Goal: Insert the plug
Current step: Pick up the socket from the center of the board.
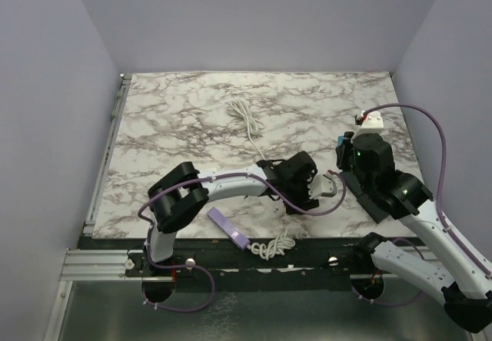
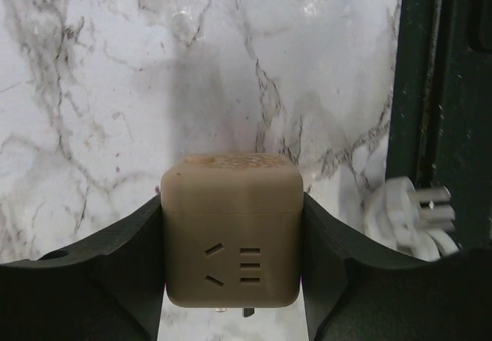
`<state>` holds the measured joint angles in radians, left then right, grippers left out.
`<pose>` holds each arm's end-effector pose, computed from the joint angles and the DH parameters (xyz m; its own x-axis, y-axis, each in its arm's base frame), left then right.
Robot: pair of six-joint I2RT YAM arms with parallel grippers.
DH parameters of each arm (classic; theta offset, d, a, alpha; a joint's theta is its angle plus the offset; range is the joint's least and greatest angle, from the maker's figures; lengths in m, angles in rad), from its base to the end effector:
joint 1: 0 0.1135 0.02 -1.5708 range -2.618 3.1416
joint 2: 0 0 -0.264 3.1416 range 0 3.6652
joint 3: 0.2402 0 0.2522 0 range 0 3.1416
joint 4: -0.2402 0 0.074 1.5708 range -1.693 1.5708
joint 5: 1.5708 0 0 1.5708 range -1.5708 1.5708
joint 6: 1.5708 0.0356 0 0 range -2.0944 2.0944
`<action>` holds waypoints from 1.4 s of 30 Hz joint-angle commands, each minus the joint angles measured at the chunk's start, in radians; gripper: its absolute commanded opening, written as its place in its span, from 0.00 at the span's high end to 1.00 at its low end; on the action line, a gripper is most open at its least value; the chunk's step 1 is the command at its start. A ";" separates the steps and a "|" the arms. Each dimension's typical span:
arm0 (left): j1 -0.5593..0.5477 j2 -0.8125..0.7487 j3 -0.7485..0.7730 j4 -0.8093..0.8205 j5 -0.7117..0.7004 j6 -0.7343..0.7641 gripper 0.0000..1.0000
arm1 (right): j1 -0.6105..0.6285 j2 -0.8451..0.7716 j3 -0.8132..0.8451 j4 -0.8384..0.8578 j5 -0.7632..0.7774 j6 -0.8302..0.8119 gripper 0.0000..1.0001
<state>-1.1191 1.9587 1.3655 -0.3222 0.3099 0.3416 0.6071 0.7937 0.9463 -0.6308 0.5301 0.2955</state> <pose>0.1745 -0.3847 0.1851 -0.0118 0.7553 -0.6553 0.9997 -0.0048 -0.0236 0.1424 0.0770 0.3501 -0.3975 0.0298 -0.9171 -0.0081 0.9993 0.0360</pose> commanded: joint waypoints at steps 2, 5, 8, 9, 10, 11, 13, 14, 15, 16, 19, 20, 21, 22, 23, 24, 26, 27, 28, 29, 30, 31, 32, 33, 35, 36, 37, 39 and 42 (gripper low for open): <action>0.059 -0.295 -0.063 -0.076 0.101 0.033 1.00 | -0.004 0.047 0.036 0.022 0.013 0.041 0.99; 0.079 -0.452 -0.129 -0.070 0.110 0.082 1.00 | -0.006 0.082 0.032 0.039 0.016 0.050 0.99; 0.078 -0.545 -0.213 -0.063 0.064 0.144 1.00 | -0.006 0.112 0.025 0.054 -0.001 0.060 0.99; 0.077 -0.550 -0.229 -0.077 0.047 0.156 1.00 | -0.005 0.118 0.024 0.054 -0.002 0.067 0.99; 0.075 -0.543 -0.235 -0.102 0.038 0.172 1.00 | -0.006 0.120 0.023 0.052 0.001 0.070 1.00; 0.075 -0.526 -0.238 -0.129 0.034 0.185 1.00 | -0.006 0.118 0.021 0.049 0.006 0.072 1.00; 0.074 -0.489 -0.247 -0.162 0.014 0.198 1.00 | -0.006 0.109 0.023 0.044 0.017 0.075 0.99; 0.072 -0.475 -0.257 -0.173 0.008 0.211 1.00 | -0.006 0.106 0.027 0.040 0.021 0.076 0.99; 0.072 -0.462 -0.269 -0.178 0.003 0.223 1.00 | -0.006 0.104 0.031 0.036 0.023 0.077 0.99; 0.071 -0.451 -0.283 -0.178 -0.004 0.233 1.00 | -0.006 0.102 0.036 0.032 0.025 0.078 0.99; 0.071 -0.409 -0.306 -0.184 -0.025 0.261 1.00 | -0.006 0.100 0.043 0.018 0.027 0.085 0.99; 0.071 -0.395 -0.308 -0.187 -0.032 0.268 1.00 | -0.006 0.096 0.044 0.015 0.026 0.086 0.99; 0.071 -0.380 -0.306 -0.193 -0.038 0.274 1.00 | -0.006 0.091 0.041 0.014 0.025 0.088 0.99; 0.071 -0.368 -0.305 -0.196 -0.043 0.275 1.00 | -0.006 0.088 0.040 0.012 0.023 0.088 0.99; 0.071 -0.359 -0.303 -0.199 -0.046 0.275 1.00 | -0.006 0.083 0.038 0.011 0.021 0.088 0.99; 0.071 -0.351 -0.303 -0.202 -0.045 0.276 1.00 | -0.006 0.081 0.037 0.010 0.019 0.088 0.99; 0.070 -0.336 -0.298 -0.209 -0.050 0.273 1.00 | -0.006 0.076 0.038 0.007 0.014 0.089 0.99; 0.069 -0.328 -0.295 -0.216 -0.052 0.273 1.00 | -0.006 0.074 0.038 0.007 0.011 0.088 0.99; 0.070 -0.321 -0.292 -0.226 -0.053 0.275 1.00 | -0.006 0.073 0.037 0.006 0.009 0.088 0.99; 0.070 -0.313 -0.290 -0.237 -0.055 0.278 1.00 | -0.006 0.074 0.038 0.006 0.007 0.087 0.99; 0.070 -0.305 -0.289 -0.246 -0.058 0.279 1.00 | -0.006 0.074 0.038 0.007 0.006 0.085 0.99; 0.070 -0.297 -0.288 -0.256 -0.060 0.281 1.00 | -0.006 0.074 0.038 0.009 0.004 0.083 0.99; 0.070 -0.289 -0.288 -0.265 -0.063 0.282 1.00 | -0.006 0.072 0.037 0.010 0.003 0.081 0.99; 0.070 -0.285 -0.289 -0.272 -0.070 0.280 1.00 | -0.006 0.073 0.037 0.013 0.001 0.077 0.99; 0.070 -0.275 -0.293 -0.277 -0.081 0.279 0.96 | -0.006 0.072 0.035 0.018 -0.003 0.073 0.99; 0.070 -0.274 -0.296 -0.278 -0.085 0.279 0.93 | -0.006 0.071 0.033 0.020 -0.006 0.069 0.99; 0.069 -0.273 -0.299 -0.278 -0.085 0.280 0.88 | -0.006 0.071 0.031 0.022 -0.008 0.068 0.99; 0.070 -0.270 -0.299 -0.278 -0.084 0.276 0.79 | -0.006 0.069 0.029 0.025 -0.012 0.065 0.99; 0.070 -0.272 -0.291 -0.281 -0.061 0.273 0.65 | -0.006 0.067 0.023 0.025 -0.016 0.062 0.99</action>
<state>-1.0447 1.6638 1.0599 -0.5594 0.2569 0.6044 0.6067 0.8757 0.9600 -0.6155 0.5293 0.3653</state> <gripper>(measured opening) 0.593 0.240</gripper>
